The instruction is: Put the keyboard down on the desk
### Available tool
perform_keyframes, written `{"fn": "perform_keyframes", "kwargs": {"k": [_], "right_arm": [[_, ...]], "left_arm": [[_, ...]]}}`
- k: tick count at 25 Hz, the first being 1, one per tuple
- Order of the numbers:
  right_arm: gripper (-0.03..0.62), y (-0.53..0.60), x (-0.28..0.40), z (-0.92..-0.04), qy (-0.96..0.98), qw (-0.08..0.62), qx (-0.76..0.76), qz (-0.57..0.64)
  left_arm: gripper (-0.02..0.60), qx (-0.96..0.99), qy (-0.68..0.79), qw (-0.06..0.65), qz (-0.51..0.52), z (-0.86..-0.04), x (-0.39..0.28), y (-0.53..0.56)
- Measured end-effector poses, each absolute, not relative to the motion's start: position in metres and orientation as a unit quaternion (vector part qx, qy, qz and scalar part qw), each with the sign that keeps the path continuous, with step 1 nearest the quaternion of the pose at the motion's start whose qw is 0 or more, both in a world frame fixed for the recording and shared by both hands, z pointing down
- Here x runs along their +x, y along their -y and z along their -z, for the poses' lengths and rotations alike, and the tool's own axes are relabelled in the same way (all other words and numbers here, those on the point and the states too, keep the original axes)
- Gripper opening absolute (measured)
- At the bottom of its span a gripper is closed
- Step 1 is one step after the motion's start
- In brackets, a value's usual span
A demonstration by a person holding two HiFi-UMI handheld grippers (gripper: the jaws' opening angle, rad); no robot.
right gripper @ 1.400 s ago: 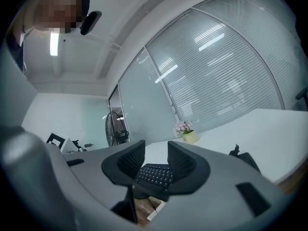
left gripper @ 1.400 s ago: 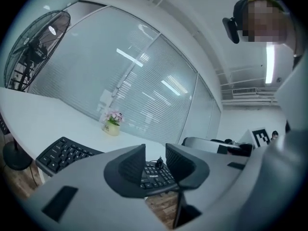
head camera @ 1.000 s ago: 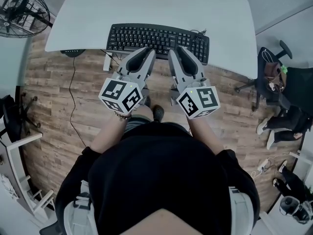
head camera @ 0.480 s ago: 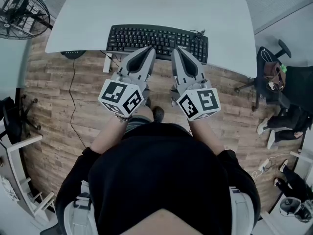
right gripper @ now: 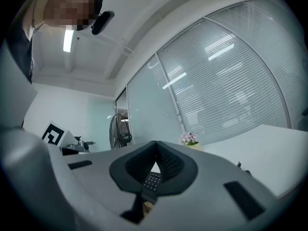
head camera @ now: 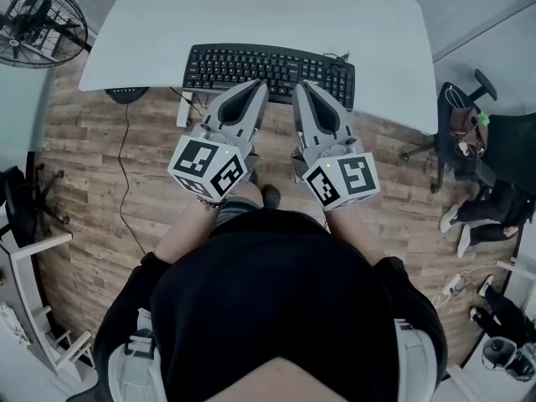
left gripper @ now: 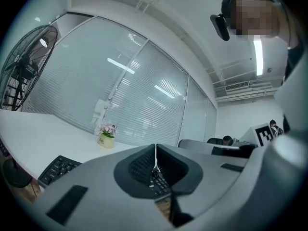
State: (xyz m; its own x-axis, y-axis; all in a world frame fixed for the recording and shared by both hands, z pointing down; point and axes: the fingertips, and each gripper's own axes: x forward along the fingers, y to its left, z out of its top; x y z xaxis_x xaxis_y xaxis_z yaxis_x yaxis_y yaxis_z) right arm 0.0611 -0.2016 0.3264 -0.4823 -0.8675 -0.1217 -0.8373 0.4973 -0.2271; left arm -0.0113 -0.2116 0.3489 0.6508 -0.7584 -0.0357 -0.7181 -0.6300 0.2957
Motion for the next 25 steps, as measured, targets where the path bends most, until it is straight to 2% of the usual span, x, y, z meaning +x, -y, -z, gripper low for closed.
{"fn": "perform_keyframes", "kwargs": {"k": [25], "right_arm": [[0.003, 0.192, 0.057, -0.304, -0.866, 0.114, -0.486, 0.041]], "left_arm": [[0.015, 0.899, 0.405, 0.125, 0.111, -0.324, -0.016, 0.206]]}}
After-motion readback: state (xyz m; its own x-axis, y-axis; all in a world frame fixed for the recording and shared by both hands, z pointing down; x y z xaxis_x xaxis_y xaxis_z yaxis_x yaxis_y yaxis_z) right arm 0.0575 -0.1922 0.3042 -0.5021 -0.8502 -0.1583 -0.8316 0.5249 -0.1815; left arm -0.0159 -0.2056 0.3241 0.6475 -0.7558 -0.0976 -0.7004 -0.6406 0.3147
